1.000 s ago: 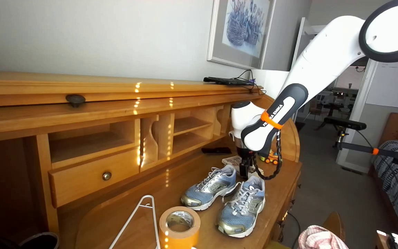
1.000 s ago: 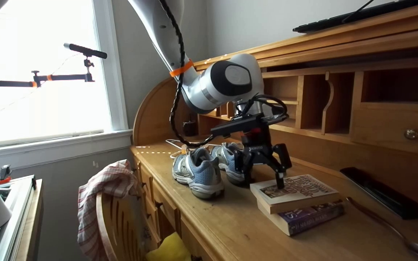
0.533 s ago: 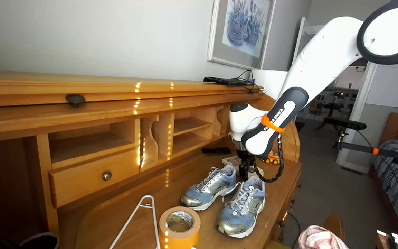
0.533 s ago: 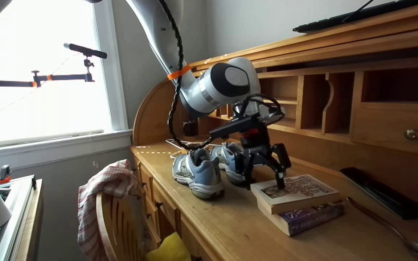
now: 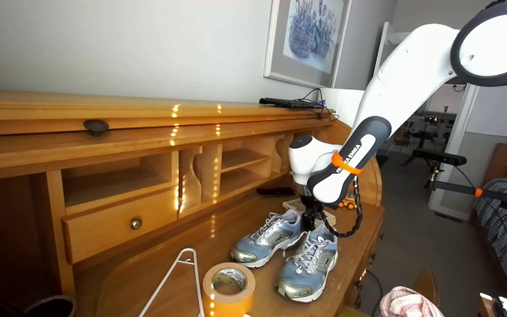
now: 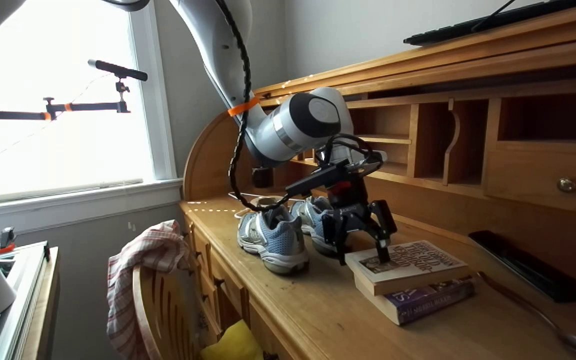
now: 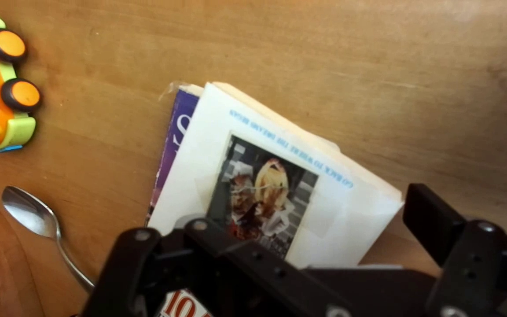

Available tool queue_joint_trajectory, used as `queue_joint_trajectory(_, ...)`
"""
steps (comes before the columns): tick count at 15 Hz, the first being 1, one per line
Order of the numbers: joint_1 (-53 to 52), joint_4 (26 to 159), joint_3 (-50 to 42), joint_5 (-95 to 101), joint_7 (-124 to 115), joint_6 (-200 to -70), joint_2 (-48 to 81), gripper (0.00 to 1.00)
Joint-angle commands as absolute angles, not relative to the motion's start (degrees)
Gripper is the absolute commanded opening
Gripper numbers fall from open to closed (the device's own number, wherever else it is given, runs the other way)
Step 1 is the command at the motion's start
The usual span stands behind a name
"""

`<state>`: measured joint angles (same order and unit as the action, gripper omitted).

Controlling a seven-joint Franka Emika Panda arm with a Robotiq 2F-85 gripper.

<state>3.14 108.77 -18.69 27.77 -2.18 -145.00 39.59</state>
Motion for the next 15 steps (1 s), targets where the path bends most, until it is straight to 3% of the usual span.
queue_joint_trajectory(1, 1.0, 109.2, -21.1, 30.6, -7.0, -147.3, 40.7, 1.00)
queue_joint_trajectory(11, -4.0, 108.1, -26.1, 31.7, -19.6, -148.2, 43.4, 1.00)
queue_joint_trajectory(13, -4.7, 107.9, -26.6, 31.4, -21.1, -147.4, 43.7, 0.73)
queue_joint_trajectory(15, -5.2, 107.8, -27.1, 31.2, -22.4, -147.1, 44.2, 0.56)
